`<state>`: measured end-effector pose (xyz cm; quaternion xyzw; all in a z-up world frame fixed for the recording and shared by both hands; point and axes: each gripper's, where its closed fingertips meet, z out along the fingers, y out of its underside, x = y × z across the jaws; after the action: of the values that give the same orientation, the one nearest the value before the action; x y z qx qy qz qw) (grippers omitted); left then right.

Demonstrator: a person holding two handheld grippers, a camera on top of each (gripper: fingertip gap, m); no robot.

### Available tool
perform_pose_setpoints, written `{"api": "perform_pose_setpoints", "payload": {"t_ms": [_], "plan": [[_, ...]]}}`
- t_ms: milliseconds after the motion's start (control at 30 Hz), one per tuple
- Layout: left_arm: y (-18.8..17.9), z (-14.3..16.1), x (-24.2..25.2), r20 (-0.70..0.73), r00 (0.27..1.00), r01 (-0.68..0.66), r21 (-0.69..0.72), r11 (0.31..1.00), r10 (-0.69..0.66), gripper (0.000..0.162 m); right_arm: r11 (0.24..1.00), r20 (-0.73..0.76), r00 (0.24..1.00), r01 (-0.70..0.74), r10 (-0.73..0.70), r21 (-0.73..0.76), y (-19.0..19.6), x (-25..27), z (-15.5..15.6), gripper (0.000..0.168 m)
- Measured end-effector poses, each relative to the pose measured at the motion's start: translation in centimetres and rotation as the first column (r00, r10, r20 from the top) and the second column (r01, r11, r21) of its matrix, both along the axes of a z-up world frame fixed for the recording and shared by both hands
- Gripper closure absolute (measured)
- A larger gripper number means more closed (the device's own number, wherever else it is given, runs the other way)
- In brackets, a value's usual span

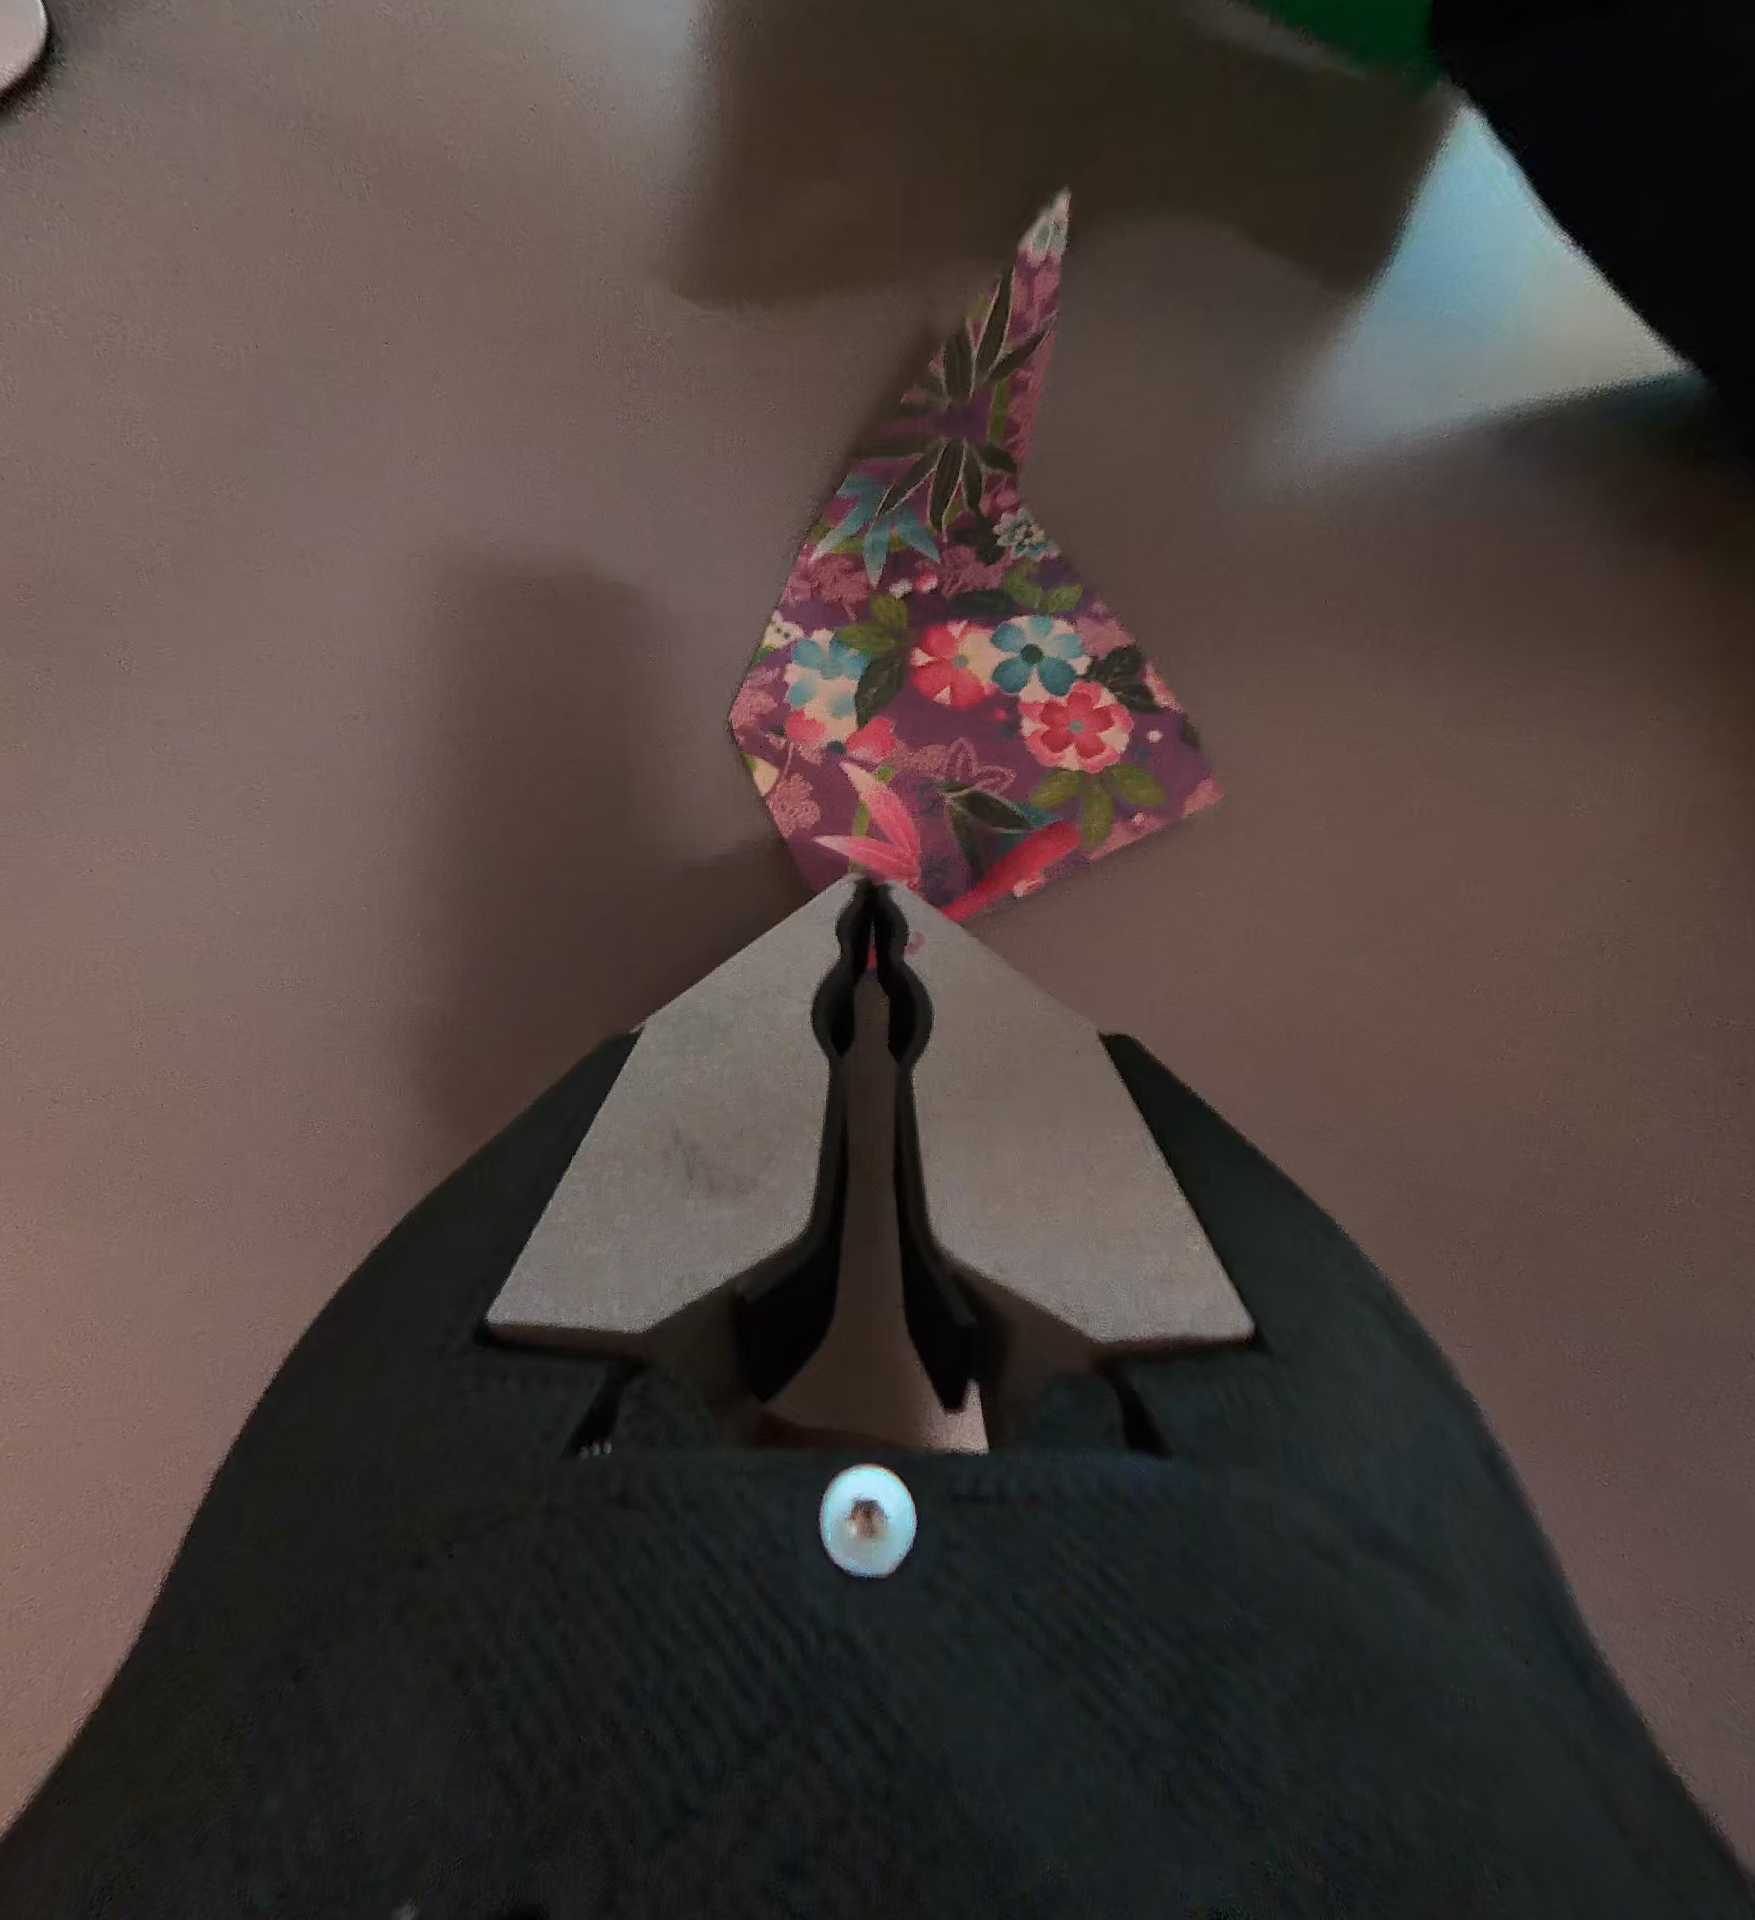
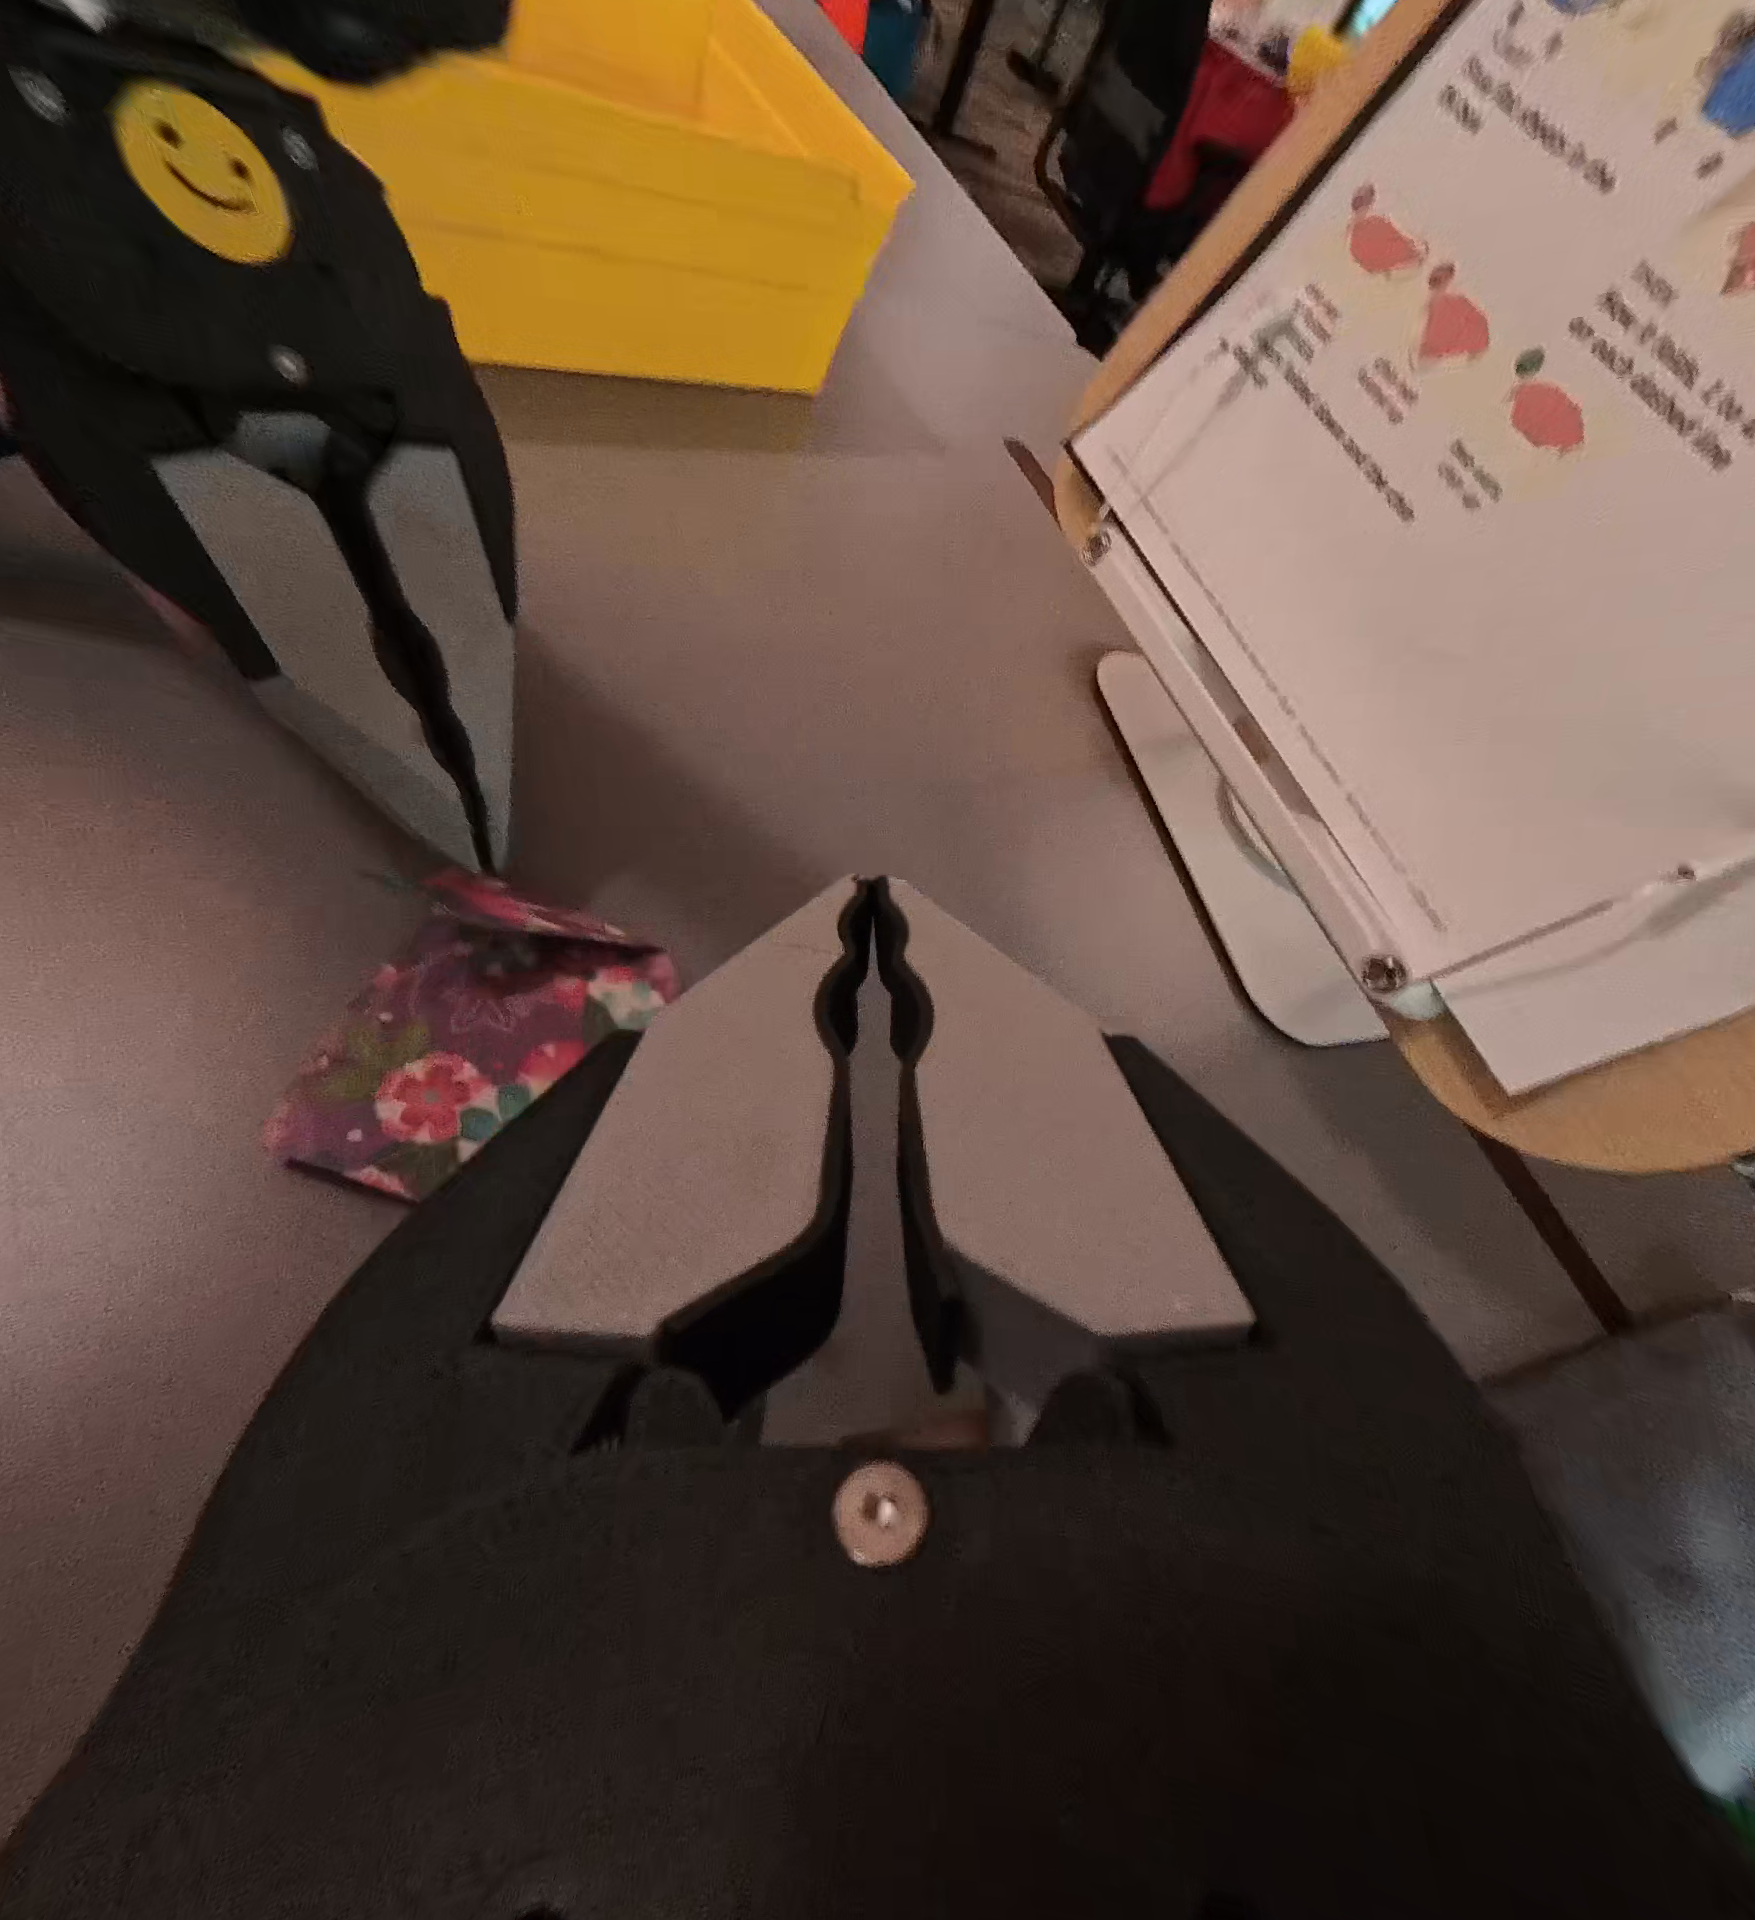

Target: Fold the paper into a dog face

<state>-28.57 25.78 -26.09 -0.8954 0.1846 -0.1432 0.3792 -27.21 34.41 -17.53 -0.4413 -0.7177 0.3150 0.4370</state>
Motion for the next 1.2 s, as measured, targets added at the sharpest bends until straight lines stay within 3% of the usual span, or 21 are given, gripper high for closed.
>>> {"api": "perform_pose_setpoints", "payload": {"t_ms": [33, 100, 200, 300, 333, 367, 467, 567, 633, 700, 767, 967, 1200], "plan": [[0.0, 0.6, 0.0, 0.015, 1.0, 0.003, 0.02, 1.0, -0.003, 0.162, 0.999, 0.045, 0.999, 0.024, -0.023, -0.025, 0.7, 0.5, -0.6, 0.168], [-0.2, 1.3, -0.2, 0.03, 1.0, 0.006, 0.042, 0.999, -0.008, 0.135, 0.992, 0.097, 0.995, 0.041, -0.03, -0.115, 1.2, 1.6, -1.2, 0.168], [-0.8, 1.6, -1.0, 0.031, 0.999, 0.01, 0.031, 0.999, -0.011, 0.124, 0.981, 0.146, 0.989, 0.043, -0.015, -0.192, 1.3, 2.9, -2.0, 0.168], [-1.8, 2.2, -1.3, 0.043, 0.998, 0.044, 0.033, 0.998, -0.046, 0.116, 0.979, 0.141, 0.985, -0.069, 0.097, -0.191, -0.7, 4.0, -2.2, 0.168], [-2.0, 2.4, -1.3, 0.043, 0.997, 0.055, 0.044, 0.997, -0.057, 0.112, 0.975, 0.146, 0.977, -0.126, 0.154, -0.185, -2.0, 4.5, -2.4, 0.162], [-1.9, 2.7, -1.3, 0.037, 0.997, 0.06, 0.063, 0.996, -0.062, 0.109, 0.969, 0.162, 0.965, -0.175, 0.204, -0.175, -3.2, 4.9, -2.8, 0.142], [-1.7, 2.1, -0.4, 0.005, 0.996, 0.091, 0.067, 0.994, -0.091, 0.1, 0.943, 0.266, 0.905, -0.31, 0.332, -0.122, -6.3, 6.4, -5.2, 0.133], [-1.2, -0.3, 0.2, -0.109, 0.989, 0.1, 0.009, 0.995, -0.099, 0.092, 0.934, 0.333, 0.875, -0.352, 0.352, -0.062, -7.5, 6.5, -7.1, 0.127], [-0.4, -1.0, 0.2, -0.154, 0.986, 0.071, 0.009, 0.997, -0.069, 0.096, 0.934, 0.356, 0.871, -0.356, 0.339, -0.018, -7.8, 6.1, -7.9, 0.127], [0.3, -1.2, 0.0, -0.156, 0.987, 0.036, 0.015, 0.999, -0.033, 0.111, 0.935, 0.37, 0.877, -0.35, 0.306, 0.058, -7.6, 5.5, -8.6, 0.126], [0.6, -1.2, -0.3, -0.129, 0.992, 0.008, 0.016, 1.0, -0.006, 0.131, 0.927, 0.383, 0.878, -0.355, 0.286, 0.121, -7.6, 5.1, -9.3, 0.123], [0.9, -1.3, -0.4, -0.004, 0.999, -0.052, -0.032, 0.998, 0.052, 0.159, 0.917, 0.358, 0.89, -0.36, 0.283, 0.171, -8.2, 4.2, -9.4, 0.118], [1.1, -1.0, -0.6, 0.164, 0.978, -0.116, -0.098, 0.988, 0.131, 0.162, 0.893, 0.335, 0.902, -0.367, 0.273, 0.261, -8.8, 3.8, -9.0, 0.112]]}}
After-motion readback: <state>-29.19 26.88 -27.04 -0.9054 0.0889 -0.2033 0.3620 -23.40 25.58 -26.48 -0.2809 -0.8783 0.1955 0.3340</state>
